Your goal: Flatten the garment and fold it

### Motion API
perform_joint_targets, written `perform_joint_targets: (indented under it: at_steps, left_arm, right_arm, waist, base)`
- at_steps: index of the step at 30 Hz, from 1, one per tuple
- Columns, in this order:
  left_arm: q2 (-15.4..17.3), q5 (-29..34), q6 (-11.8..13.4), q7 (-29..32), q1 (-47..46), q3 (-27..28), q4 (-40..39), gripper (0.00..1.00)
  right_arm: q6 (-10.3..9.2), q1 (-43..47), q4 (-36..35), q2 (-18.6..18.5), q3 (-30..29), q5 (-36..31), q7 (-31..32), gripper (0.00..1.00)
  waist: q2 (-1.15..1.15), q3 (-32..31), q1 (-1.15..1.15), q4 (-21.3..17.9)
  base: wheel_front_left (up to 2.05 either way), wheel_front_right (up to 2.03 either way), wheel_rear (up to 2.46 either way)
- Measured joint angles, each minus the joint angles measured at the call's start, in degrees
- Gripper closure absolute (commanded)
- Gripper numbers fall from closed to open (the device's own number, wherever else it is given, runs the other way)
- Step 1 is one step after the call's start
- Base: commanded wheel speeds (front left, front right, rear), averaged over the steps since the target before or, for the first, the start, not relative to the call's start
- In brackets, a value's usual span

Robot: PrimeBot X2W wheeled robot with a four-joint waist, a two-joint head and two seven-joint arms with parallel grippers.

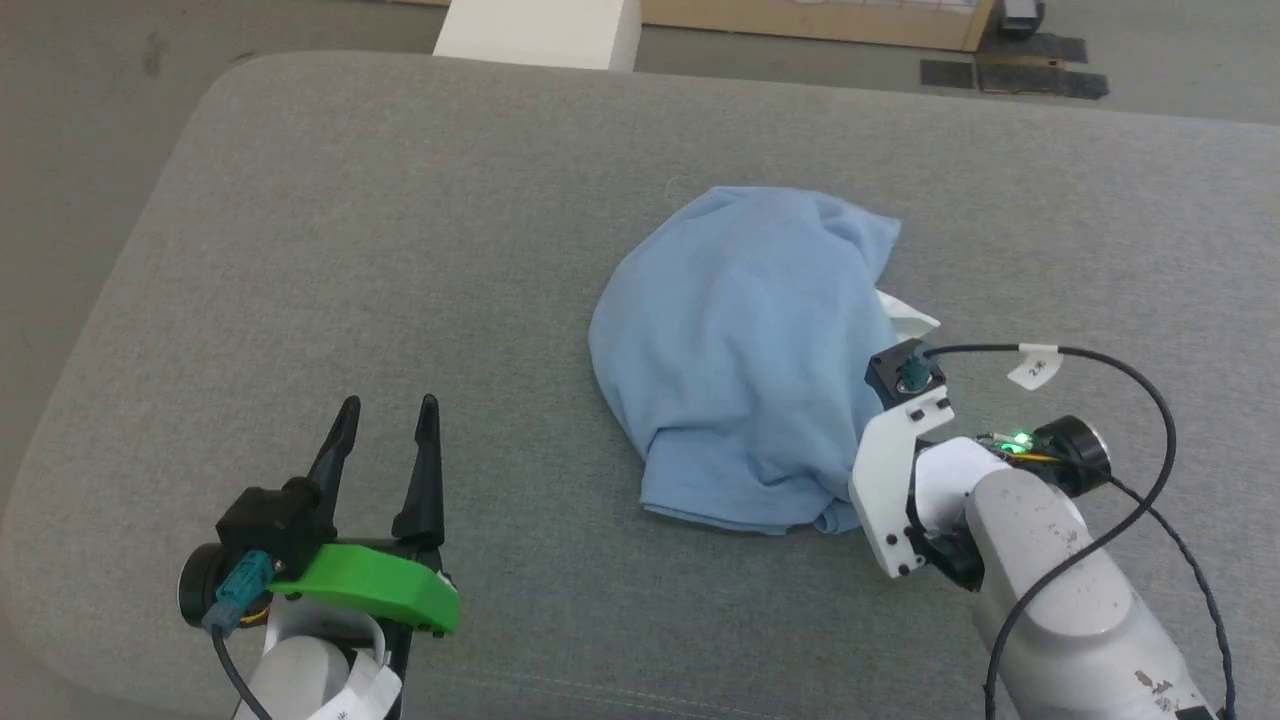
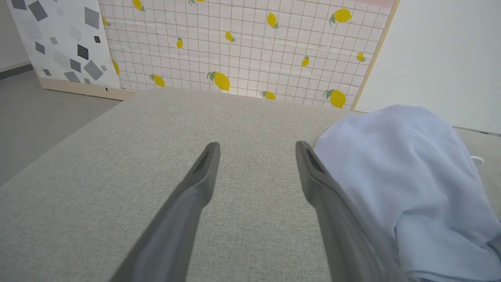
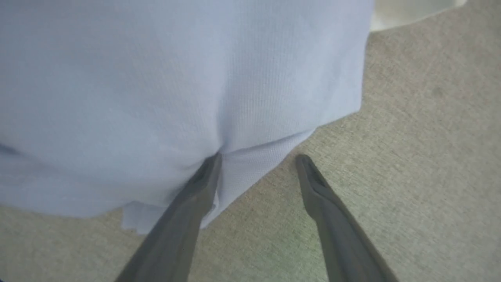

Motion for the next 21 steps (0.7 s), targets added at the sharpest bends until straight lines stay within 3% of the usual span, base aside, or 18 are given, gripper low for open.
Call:
perform_joint_targets:
  at_steps: [4, 5, 6, 7, 14, 17, 21]
  left_arm:
    - [-0.4, 0.6, -0.4, 0.0, -0.1, 0.6, 0.1, 0.0]
    - [-0.5, 0.6, -0.5, 0.0, -0.1, 0.8, 0.2, 0.0]
    - [-0.6, 0.8, -0.5, 0.0, -0.1, 1.0, 0.4, 0.0]
    - [-0.7, 0.8, -0.5, 0.0, -0.1, 1.1, 0.5, 0.0]
    - [-1.4, 0.9, -1.2, 0.0, 0.1, 2.1, 1.3, 0.0]
    - [-1.5, 1.0, -1.5, 0.0, 0.4, 2.5, 1.4, 0.0]
    - [-1.7, 1.0, -1.7, 0.0, 0.9, 2.8, 1.7, 0.0]
  right_arm:
    - [-0.01, -1.4, 1.1, -0.3, 0.9, 0.7, 1.2, 0.0]
    - [-0.01, -1.7, 1.2, -0.4, 1.2, 1.0, 1.4, 0.44]
    - [-0.01, -1.9, 1.3, -0.5, 1.3, 1.4, 1.4, 0.64]
    - [-0.01, -2.1, 1.3, -0.5, 1.6, 1.9, 1.3, 1.0]
    - [0.0, -2.9, 1.0, 0.1, 0.3, 5.5, -3.5, 1.0]
    - [0.0, -4.6, -1.3, -0.4, -2.4, 5.9, -6.3, 1.0]
    - [0.01, -5.8, -5.7, -3.8, -9.1, 5.7, -8.1, 1.0]
  waist:
    - [0.0, 1.1, 0.0, 1.3]
    - [0.0, 1.3, 0.0, 1.6]
    - [0.0, 1.3, 0.0, 1.7]
    - [0.0, 1.3, 0.0, 1.7]
    - [0.0, -0.3, 0.0, 0.2]
    - [0.0, -1.4, 0.0, -1.0]
    - [0.0, -2.9, 0.0, -3.0]
  base:
    - [0.0, 0.0, 0.0]
    - [0.0, 0.0, 0.0]
    - [0.0, 0.0, 0.0]
    - [0.0, 0.0, 0.0]
    - [0.0, 0.0, 0.0]
    - [0.0, 0.0, 0.0]
    - [0.0, 0.0, 0.0]
